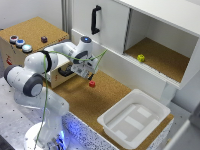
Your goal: Close the cabinet drawer
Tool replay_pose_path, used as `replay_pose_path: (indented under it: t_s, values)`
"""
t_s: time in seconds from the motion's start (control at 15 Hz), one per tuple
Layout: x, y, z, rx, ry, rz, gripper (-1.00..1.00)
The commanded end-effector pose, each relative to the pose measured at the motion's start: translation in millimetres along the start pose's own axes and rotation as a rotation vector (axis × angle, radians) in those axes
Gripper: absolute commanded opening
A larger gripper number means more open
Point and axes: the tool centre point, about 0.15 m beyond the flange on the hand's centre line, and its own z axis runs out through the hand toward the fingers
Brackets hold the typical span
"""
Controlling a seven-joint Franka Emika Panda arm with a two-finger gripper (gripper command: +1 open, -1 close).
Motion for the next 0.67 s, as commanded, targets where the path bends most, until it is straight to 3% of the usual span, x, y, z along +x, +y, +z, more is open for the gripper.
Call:
replay_pose_path:
  t_s: [0.0, 0.6]
  values:
    - [18, -38, 16, -0.02, -0.011, -0.031, -1.0]
    - [30, -112, 31, -0.011, -0.041, -0.122, -1.0]
